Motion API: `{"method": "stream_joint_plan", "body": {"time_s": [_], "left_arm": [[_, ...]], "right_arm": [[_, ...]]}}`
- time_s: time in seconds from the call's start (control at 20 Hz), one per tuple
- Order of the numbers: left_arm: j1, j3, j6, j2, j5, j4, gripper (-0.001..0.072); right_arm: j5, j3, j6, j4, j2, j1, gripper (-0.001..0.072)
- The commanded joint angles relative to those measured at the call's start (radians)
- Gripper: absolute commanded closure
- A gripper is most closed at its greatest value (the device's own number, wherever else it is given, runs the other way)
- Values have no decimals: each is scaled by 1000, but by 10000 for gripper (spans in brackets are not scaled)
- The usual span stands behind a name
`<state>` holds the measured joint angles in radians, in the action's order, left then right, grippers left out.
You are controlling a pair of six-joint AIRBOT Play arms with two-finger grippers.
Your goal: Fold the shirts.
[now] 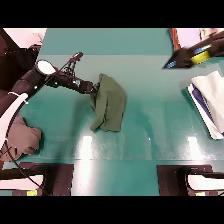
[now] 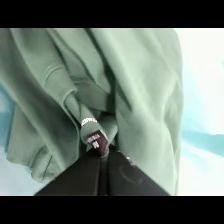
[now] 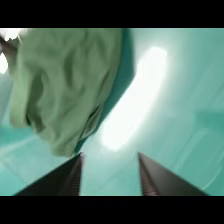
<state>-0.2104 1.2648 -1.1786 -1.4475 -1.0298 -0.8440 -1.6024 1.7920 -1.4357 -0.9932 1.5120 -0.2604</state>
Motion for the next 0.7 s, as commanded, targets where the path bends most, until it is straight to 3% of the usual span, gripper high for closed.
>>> {"method": "stream_joint_plan", "body": {"time_s": [0.0, 0.2, 0.45, 0.5, 0.55, 0.6, 0.65], "left_arm": [[3, 11, 1, 27, -48, -77, 682], [3, 11, 0, 27, -64, -100, 682], [3, 11, 0, 27, -64, -100, 682], [3, 11, 0, 27, -64, -100, 682], [3, 11, 0, 27, -64, -100, 682], [3, 11, 0, 27, -67, -100, 682], [3, 11, 0, 28, -72, -100, 682]], "right_arm": [[153, -192, -1, 54, 114, -167, 219], [251, -312, 66, 270, 253, -291, 219], [291, -321, 67, 266, 341, -352, 249], [304, -321, 68, 266, 341, -352, 312], [312, -321, 68, 265, 337, -350, 428], [316, -321, 69, 262, 331, -346, 612], [317, -321, 79, 256, 321, -339, 694]]}}
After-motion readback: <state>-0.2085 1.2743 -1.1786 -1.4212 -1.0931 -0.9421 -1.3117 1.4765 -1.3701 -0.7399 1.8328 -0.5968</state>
